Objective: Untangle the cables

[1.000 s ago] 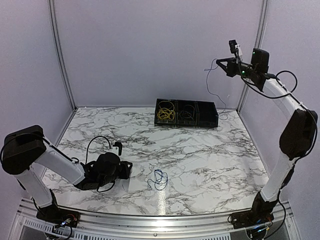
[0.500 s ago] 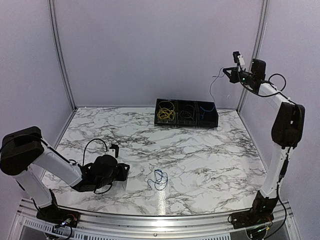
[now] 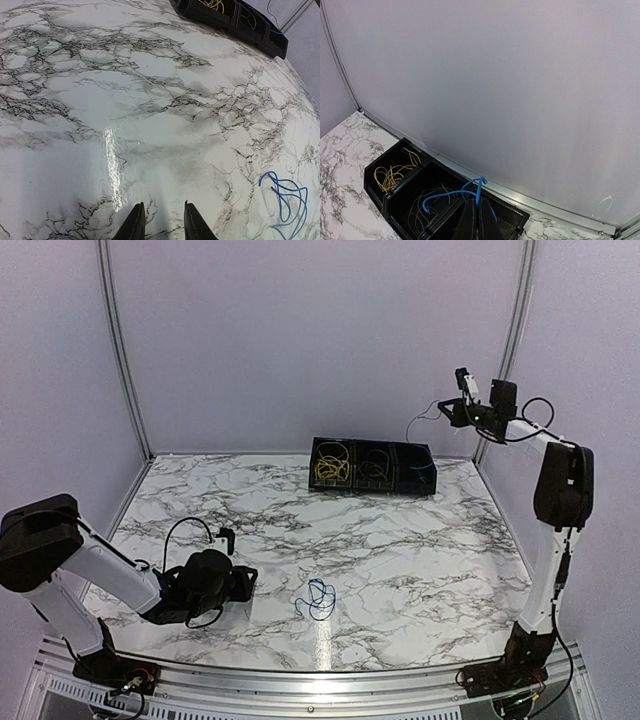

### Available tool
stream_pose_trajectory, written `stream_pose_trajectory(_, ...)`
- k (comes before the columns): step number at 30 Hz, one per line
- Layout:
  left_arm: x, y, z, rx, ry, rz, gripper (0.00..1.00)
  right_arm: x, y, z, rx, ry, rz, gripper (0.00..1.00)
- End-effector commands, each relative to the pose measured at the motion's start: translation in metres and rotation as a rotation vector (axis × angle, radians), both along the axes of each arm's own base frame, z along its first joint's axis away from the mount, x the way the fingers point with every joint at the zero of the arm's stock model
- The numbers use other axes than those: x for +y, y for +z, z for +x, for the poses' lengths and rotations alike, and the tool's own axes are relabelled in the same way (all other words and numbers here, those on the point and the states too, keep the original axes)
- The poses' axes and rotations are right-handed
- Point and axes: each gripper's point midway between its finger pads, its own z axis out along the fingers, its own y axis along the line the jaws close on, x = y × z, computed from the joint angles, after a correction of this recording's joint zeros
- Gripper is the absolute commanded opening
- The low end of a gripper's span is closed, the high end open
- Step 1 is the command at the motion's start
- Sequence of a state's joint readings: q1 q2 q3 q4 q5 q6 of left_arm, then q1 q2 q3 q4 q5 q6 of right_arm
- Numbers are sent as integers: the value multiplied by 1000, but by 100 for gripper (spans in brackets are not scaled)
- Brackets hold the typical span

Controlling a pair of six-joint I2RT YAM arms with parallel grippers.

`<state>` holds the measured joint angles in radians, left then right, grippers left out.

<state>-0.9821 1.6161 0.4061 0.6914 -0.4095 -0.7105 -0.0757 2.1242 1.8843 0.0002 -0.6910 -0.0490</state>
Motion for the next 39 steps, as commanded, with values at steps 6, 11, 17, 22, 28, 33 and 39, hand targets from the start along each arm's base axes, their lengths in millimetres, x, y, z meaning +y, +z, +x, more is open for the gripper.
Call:
stream_pose_trajectory(6, -4, -1, 5, -2, 5, -2, 29, 20, -74, -4, 149, 14, -36, 0)
stream_pose_trajectory(11, -5, -3, 5, 4, 1, 2, 29, 21, -98, 0, 196, -20, -61, 0)
stream_pose_trajectory(17, -8, -5, 4, 17, -8, -3, 29, 16, -118, 7, 245, -62, -49, 0)
stream_pose_trajectory(22, -10, -6, 1, 34, -20, -9, 30, 23, -121, 23, 263, -74, -28, 0)
stream_pose_trajectory(28, -9, -3, 1, 43, -12, -3, 32, 26, -149, 33, 302, -188, -166, 0)
stream_pose_trajectory(33, -13, -1, 4, 43, -11, -3, 32, 33, -164, 31, 335, -181, -228, 0)
stream_pose_trajectory(39, -18, 8, 8, 25, -22, 5, 32, 27, -143, 19, 334, -202, -266, 0)
